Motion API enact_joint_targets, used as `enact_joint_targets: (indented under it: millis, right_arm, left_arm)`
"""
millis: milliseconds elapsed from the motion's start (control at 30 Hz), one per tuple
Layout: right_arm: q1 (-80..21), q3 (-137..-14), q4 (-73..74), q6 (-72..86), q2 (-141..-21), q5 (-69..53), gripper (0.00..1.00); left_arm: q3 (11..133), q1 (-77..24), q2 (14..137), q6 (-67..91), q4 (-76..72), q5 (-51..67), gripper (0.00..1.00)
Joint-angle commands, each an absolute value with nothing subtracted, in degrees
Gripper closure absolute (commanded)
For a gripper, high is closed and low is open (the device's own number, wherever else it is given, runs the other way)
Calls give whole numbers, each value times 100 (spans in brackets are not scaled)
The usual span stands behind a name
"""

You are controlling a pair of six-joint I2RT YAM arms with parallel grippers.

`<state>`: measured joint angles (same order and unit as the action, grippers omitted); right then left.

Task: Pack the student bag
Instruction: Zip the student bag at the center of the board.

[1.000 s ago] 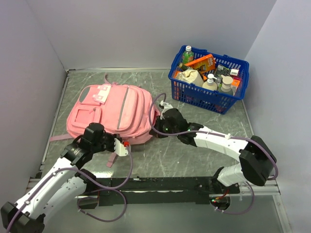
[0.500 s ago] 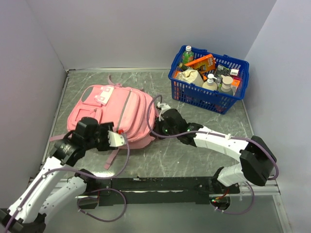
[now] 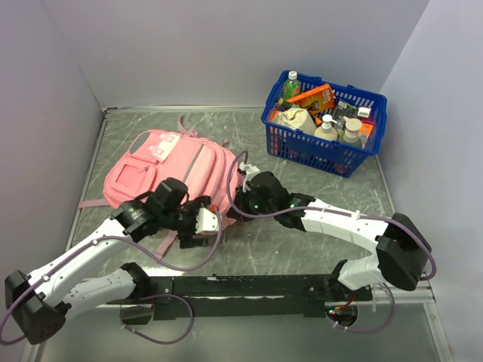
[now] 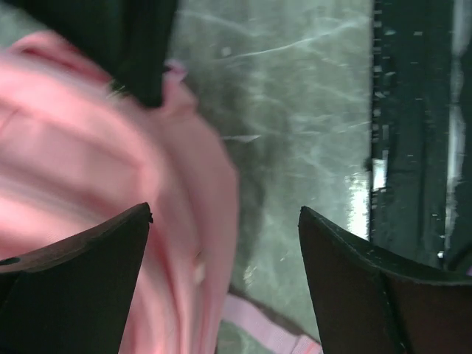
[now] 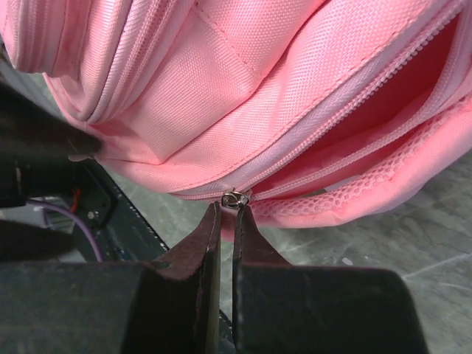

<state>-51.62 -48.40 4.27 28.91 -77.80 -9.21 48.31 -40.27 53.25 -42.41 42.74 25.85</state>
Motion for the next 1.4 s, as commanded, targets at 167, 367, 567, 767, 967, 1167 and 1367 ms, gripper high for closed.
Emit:
enact_joint_targets:
  millis: [167,367,567,767,967,1167,1367]
  right_arm:
    - [-5299,-4878,-281,3217,-7436,-1468,100]
    - [-5388,-4641,-413,3261,-7383,-1582,100]
    - [-5467,-4737,-237,3199,-7295,-1591,100]
    - [-5458,-4851,-98,3190,-7225,-1626,100]
    - [-5002,-4386,-27,3226,-7040,-1661,100]
    - [-4386,-4175,553,2953,-7075,-1407,100]
    - [-3973,-4473,739,2611,-7558,-1274,100]
  left_arm:
    - [4799,-4720,5748,-4052,3191,1935,9]
    - [4501,-4807,5731,-3991,2647,1048,16]
    - [4377,-4860,5818,-4043,2663,1046,37]
    - [4298,-4895,5854,-4184,2786,1090,84]
    - [4412,-4895,5792,-4324,3093,879,99]
    - [4666,-4895,5643,-4614,4101,1273,99]
    - [5027,-4887,5563,-5001,5245,1774,99]
